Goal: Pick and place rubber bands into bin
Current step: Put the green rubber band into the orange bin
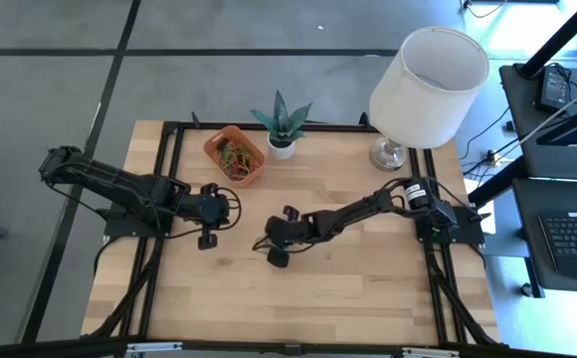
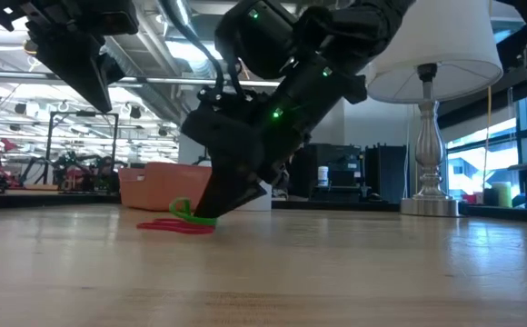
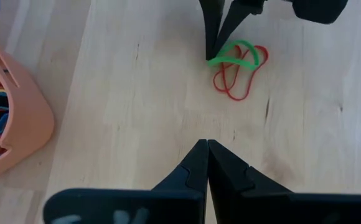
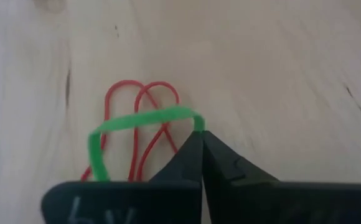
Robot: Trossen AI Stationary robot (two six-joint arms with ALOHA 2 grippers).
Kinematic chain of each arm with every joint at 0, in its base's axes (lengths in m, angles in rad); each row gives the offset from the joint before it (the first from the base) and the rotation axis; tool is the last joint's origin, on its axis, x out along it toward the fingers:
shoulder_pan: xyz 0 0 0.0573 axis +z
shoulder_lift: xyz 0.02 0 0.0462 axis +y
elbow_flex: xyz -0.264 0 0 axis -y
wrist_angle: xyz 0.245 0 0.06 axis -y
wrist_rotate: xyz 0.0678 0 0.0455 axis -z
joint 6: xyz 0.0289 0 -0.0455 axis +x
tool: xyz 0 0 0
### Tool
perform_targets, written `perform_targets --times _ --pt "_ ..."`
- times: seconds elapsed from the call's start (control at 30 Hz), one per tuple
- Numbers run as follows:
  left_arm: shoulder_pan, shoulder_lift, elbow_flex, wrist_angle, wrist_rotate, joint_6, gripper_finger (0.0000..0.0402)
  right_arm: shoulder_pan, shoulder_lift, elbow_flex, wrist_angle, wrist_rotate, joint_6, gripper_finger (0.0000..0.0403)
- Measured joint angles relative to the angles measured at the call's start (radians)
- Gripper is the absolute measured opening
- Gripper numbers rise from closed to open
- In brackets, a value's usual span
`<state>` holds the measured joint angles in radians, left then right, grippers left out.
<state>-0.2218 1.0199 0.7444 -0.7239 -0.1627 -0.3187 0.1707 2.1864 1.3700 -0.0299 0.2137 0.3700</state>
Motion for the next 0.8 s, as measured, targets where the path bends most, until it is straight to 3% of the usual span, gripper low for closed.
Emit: perform_targets --times 0.4,0.8 --pt "0.0 0.0 0.0 -0.008 0.0 0.01 0.0006 -0.001 -0.013 0.083 -0.073 0.054 -0.038 0.0004" --pt "0.0 0.0 0.0 -0.007 0.0 0.026 0.0006 0.0 -0.005 0.083 -0.155 0.046 -0.032 0.0078"
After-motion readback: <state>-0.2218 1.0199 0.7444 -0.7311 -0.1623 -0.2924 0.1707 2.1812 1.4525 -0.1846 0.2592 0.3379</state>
